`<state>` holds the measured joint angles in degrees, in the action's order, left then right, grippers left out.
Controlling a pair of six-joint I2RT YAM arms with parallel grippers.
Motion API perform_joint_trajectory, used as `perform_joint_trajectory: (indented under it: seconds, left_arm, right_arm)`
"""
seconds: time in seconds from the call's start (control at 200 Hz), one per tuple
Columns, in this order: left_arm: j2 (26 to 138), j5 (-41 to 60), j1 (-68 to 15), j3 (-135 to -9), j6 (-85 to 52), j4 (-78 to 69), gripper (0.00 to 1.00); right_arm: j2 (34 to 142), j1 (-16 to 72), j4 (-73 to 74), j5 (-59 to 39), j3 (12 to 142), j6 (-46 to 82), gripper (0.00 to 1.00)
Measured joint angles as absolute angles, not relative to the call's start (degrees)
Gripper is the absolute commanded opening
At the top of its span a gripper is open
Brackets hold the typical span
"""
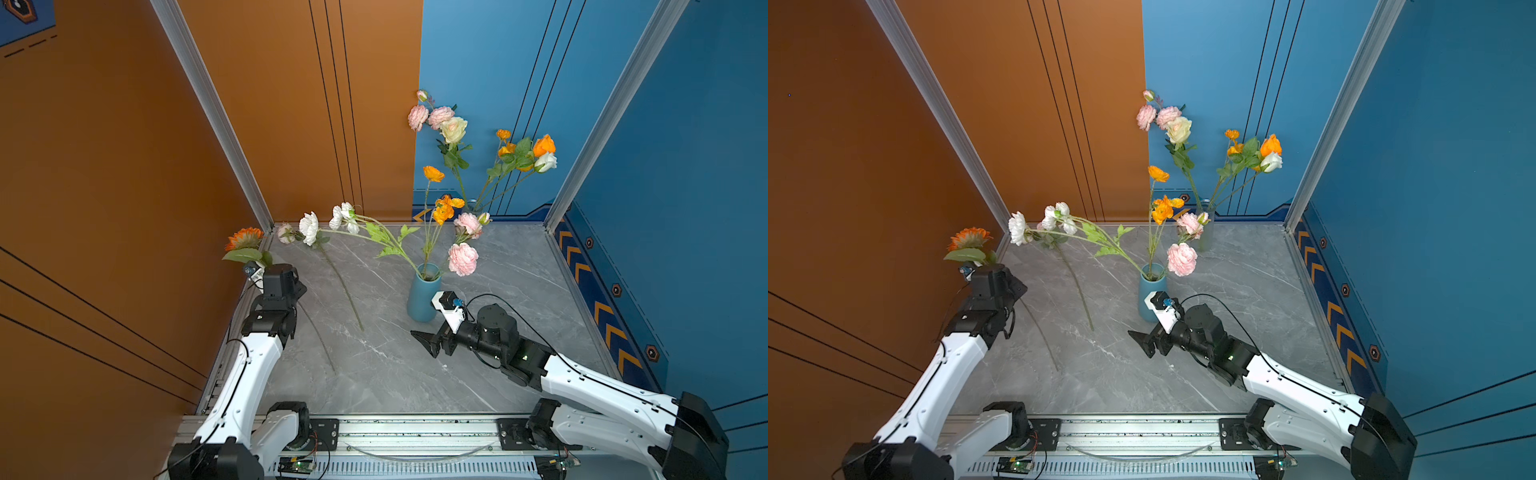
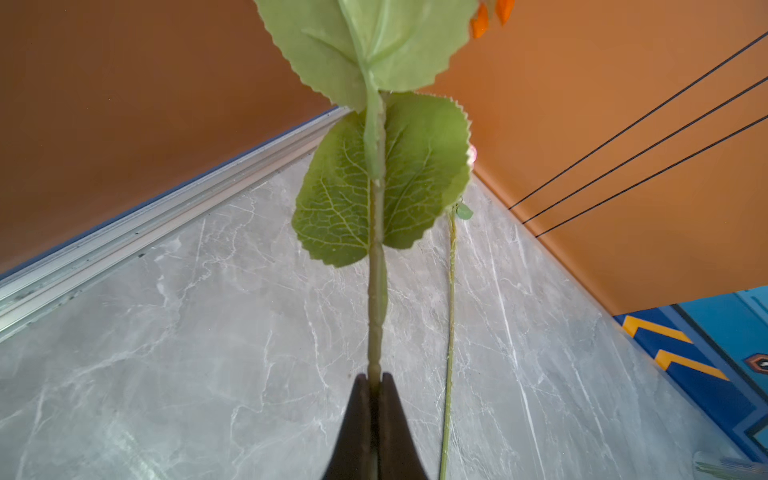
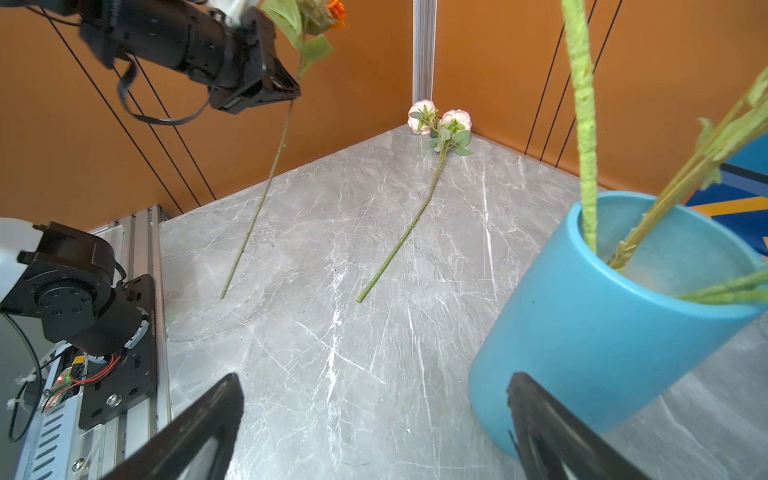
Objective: Arrange the flowers into the vase
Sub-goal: 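Lift the orange sunflower and carry it toward the teal cylinder with the left gripper, then lower the sunflower stem into the teal cylinder with the left gripper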
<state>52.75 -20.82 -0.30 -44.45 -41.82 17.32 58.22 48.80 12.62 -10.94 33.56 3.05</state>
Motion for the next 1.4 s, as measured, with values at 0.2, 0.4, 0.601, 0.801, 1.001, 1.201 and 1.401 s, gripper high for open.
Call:
perform_joint_trajectory:
  seconds: [0.2, 0.4, 0.601, 0.801, 1.001, 1.201, 1.401]
  left_arm:
    - [36.2, -21.5, -7.7, -41.3, -36.2, 8.3, 0.0]
    - [32.4, -16.7, -15.5, -41.7, -26.5, -7.9, 0.0]
    - [36.4, -11.4, -23.5, -46.3, -19.4, -15.8, 0.0]
    - [41.8, -5.5, -30.1, -53.3, -15.9, -24.3, 0.0]
    - [49.6, -1.9, -40.3, -59.6, -10.3, -30.9, 0.0]
    - [59.8, -0.7, -46.9, -63.2, -6.7, -38.9, 0.0]
    - [70.5, 0.1, -48.6, -65.5, -5.9, -45.4, 0.0]
  right_arm:
    - [59.5, 46.0, 12.6, -12.2, 33.6, 4.0, 1.0]
    - [58.8, 44.6, 12.3, -12.3, 33.6, 4.4, 1.0]
    - [56.9, 44.6, 11.0, -12.2, 33.6, 4.5, 1.0]
    - [56.7, 44.6, 9.6, -12.2, 34.6, 4.5, 1.0]
    - [56.7, 44.6, 9.4, -12.2, 35.5, 4.5, 1.0]
    - [56.7, 44.6, 8.9, -12.0, 35.6, 4.5, 1.0]
    - [56.3, 44.3, 8.3, -11.9, 35.5, 4.3, 1.0]
